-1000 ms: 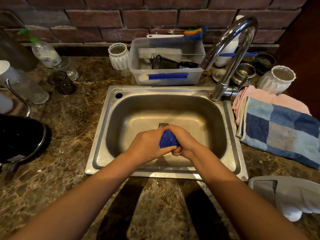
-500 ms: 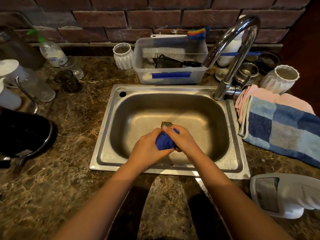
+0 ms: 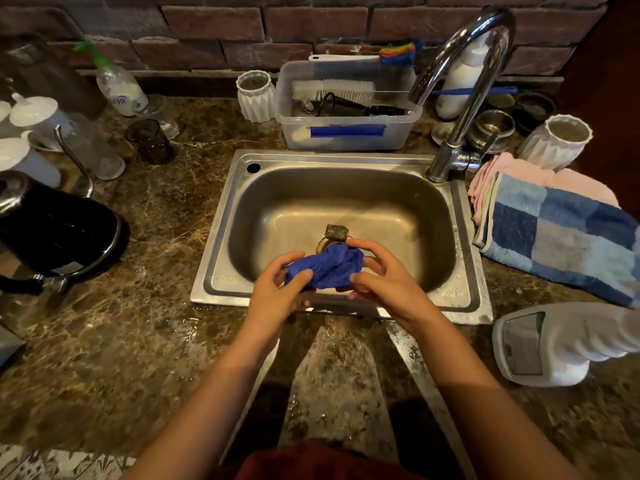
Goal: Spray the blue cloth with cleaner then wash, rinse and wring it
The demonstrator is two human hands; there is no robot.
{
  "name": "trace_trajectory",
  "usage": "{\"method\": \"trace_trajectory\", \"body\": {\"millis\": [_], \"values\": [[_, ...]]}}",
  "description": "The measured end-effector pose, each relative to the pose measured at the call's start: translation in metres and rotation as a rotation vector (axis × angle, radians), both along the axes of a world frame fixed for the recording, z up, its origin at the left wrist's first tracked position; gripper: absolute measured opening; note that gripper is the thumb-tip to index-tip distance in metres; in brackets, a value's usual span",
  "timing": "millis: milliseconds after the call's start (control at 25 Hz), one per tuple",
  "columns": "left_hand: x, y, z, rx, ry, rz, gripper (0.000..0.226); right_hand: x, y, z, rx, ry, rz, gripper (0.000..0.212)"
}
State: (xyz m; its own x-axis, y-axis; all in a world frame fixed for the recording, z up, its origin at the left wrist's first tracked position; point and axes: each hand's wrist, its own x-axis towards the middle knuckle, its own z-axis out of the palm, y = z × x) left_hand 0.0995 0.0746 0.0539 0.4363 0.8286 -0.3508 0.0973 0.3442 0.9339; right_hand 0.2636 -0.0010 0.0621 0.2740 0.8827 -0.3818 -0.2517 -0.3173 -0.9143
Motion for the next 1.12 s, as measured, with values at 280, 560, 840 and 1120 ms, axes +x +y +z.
{"method": "trace_trajectory", "body": {"millis": [280, 560, 840, 1120], "values": [[-0.026, -0.017, -0.014, 0.162, 0.171, -0.186, 0.026, -0.027, -0.043, -0.018, 0.003, -0.357, 0.009, 0.048], [-0.022, -0.022, -0.049, 0.496, 0.503, -0.364, 0.034, -0.041, -0.059, -0.054, -0.193, -0.656, 0.009, 0.043], [-0.026, -0.018, -0.051, 0.595, 0.65, -0.414, 0.043, -0.054, -0.058, -0.053, -0.235, -0.841, 0.053, 0.049], [-0.051, -0.012, -0.044, 0.661, 0.727, -0.463, 0.053, -0.058, -0.073, -0.045, -0.234, -0.865, 0.031, 0.053]]}}
